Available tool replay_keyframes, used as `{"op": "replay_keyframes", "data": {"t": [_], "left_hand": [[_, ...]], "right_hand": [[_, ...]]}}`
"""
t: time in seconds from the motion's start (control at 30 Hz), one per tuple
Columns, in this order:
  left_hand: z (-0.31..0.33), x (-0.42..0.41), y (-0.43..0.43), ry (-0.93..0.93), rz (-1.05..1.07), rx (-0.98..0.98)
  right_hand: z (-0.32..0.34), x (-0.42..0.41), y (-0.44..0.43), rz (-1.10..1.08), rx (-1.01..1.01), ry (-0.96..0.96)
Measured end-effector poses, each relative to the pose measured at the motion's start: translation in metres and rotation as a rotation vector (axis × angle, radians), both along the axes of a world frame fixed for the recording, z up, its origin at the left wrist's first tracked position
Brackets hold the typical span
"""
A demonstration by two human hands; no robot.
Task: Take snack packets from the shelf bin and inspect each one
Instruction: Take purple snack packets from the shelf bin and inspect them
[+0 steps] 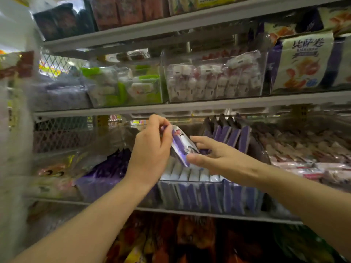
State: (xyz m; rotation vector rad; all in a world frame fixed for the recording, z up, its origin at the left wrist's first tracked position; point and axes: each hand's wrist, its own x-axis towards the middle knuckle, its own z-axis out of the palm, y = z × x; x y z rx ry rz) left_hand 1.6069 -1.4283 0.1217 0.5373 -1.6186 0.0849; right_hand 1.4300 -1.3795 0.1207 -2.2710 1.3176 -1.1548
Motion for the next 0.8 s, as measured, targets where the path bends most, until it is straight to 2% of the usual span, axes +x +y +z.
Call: {"op": "replay_keyframes", "data": {"t": [0.17, 0.23, 0.3, 0.4, 0.5, 0.6, 0.67, 0.8], "left_hand": [[-0.024, 0.012, 0.048, 0.087, -0.102, 0.040], [-0.032, 0.015, 0.064, 0.101, -0.157, 0.077], [-0.042, 0.019, 0.077, 0.105, -0.224, 0.148], [-0.063, 0.026, 0.085, 0.058, -0.305, 0.296], [-0.093, 0.031, 0.081, 0.011, -0.384, 0.565], [-0.128, 0.031, 0.075, 0.090, -0.567, 0.825], [-0.149, 0.028, 0.073, 0.153, -0.616, 0.908], [-0.185, 0.021, 0.067, 0.242, -0.559, 0.969]], "right_hand": [[-0.039, 0.021, 0.039, 0.024, -0.187, -0.021], [-0.053, 0.027, 0.053, 0.006, -0.302, -0.104], [-0.066, 0.032, 0.063, 0.026, -0.320, -0.212], [-0.089, 0.034, 0.071, 0.095, -0.212, -0.340], [-0.115, 0.035, 0.072, 0.148, -0.024, -0.370], [-0.144, 0.035, 0.069, 0.151, 0.142, -0.430], [-0.162, 0.036, 0.065, 0.128, 0.209, -0.479], [-0.192, 0.038, 0.055, 0.070, 0.288, -0.630]]}}
